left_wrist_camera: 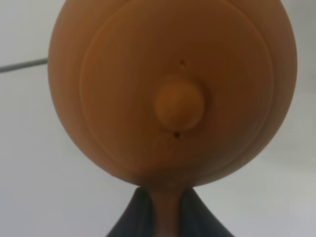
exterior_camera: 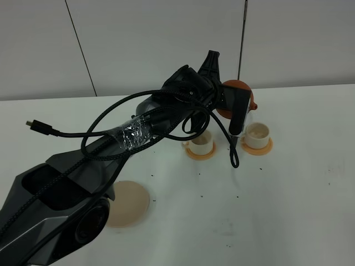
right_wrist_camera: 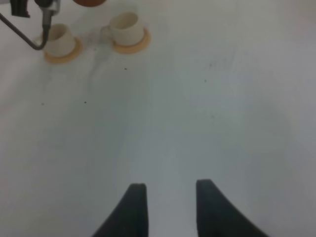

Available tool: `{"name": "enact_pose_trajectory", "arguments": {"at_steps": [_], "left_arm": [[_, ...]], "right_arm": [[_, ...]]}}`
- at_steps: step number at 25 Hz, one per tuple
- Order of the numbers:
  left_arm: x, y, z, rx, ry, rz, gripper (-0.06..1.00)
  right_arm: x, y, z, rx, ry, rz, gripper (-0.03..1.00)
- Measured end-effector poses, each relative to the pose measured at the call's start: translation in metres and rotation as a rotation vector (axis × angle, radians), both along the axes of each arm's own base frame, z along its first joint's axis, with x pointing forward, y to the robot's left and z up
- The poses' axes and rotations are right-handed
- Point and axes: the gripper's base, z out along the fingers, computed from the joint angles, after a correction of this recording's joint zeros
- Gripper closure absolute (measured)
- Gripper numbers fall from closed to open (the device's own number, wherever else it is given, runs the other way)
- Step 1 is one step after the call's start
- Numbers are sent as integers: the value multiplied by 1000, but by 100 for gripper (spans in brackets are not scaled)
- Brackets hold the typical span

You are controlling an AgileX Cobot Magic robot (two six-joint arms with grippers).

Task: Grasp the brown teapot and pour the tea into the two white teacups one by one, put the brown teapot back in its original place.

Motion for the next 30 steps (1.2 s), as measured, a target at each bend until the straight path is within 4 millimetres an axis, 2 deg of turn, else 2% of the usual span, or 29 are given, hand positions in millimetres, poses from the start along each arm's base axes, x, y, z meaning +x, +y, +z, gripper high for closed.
{"name": "enact_pose_trajectory", "arguments": {"at_steps": [6, 20, 30], "left_arm": [[2, -2, -11, 29, -9, -39, 77], [5, -4, -6, 84, -101, -102, 77], [-2, -17, -4, 102, -130, -147, 77]], "right_arm": [[0, 0, 0, 0, 0, 0, 73], [0, 0, 0, 0, 0, 0, 73], [0, 0, 0, 0, 0, 0, 73]]}}
